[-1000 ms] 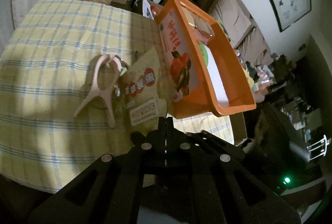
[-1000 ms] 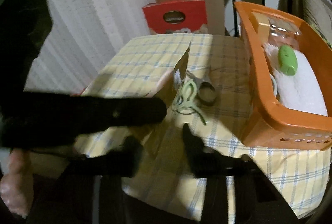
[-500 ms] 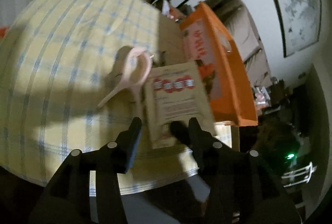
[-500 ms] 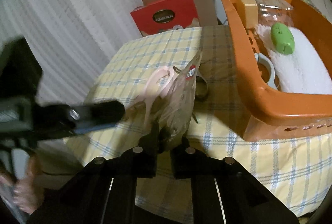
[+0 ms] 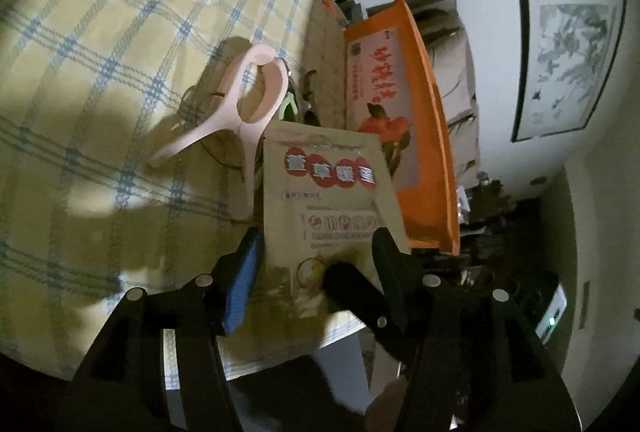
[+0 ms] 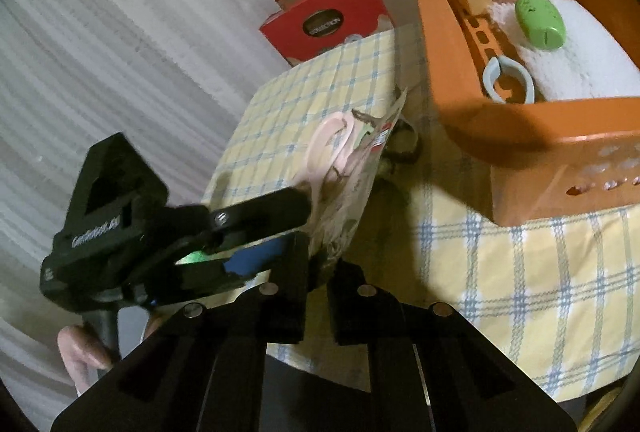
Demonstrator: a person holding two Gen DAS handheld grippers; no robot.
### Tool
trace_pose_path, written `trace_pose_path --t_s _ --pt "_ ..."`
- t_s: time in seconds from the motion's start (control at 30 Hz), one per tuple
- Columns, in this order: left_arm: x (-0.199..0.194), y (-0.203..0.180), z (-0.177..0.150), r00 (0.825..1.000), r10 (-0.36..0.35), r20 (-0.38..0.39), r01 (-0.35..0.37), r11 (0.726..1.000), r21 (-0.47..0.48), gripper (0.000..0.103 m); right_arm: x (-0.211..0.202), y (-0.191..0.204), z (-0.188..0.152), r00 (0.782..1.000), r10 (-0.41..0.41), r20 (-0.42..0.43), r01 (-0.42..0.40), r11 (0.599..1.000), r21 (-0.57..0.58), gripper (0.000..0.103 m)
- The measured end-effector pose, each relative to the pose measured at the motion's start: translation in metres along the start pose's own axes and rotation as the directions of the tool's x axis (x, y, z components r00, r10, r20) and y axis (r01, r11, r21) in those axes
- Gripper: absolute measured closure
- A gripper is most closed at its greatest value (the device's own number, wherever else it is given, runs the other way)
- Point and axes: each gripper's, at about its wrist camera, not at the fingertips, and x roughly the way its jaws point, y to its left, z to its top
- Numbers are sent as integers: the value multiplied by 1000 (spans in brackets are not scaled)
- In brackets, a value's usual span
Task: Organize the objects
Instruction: 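Lift the brown pouch off the table with the left gripper, then carry the pouch over the orange basket with the left gripper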
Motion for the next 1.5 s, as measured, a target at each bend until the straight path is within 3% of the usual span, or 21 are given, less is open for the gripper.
trace_pose_path --t_s 0.1,0.17,0.23,0.47,0.7,0.8,0.83,1.23,1.4,1.5 --pt "4 1 0 1000 -9 -7 9 1000 -4 59 -2 6 -1 1000 -14 11 15 999 -29 95" --pt "8 0 0 1000 -16 -10 16 1000 -5 72 -2 9 -1 999 -36 15 37 998 -50 95" --pt "7 -3 -1 1000 -6 -5 6 1000 7 75 -2 8 -1 999 -31 12 32 998 -47 95" --pt "-3 -20 -2 1000 5 27 -6 999 51 78 -12 19 4 999 -31 40 34 995 -95 95" --pt "-21 -67 0 998 8 63 -17 990 143 79 -51 30 24 996 -21 89 33 990 -137 95" --pt "-19 -92 4 997 40 68 -52 981 188 90 -70 26 38 994 -31 107 44 992 -120 95" --pt "-15 -100 5 998 38 52 -48 978 204 99 -76 22 43 994 -28 108 39 993 -110 95" --pt "43 -185 14 997 70 -27 -57 938 341 101 -122 -26 73 984 -65 168 71 997 -32 95" --pt "78 -216 9 990 128 -64 -92 910 403 101 -126 -51 77 984 -61 168 58 998 21 95" --pt "93 -220 7 985 146 -88 -99 909 405 101 -125 -65 78 985 -71 158 65 997 39 95"
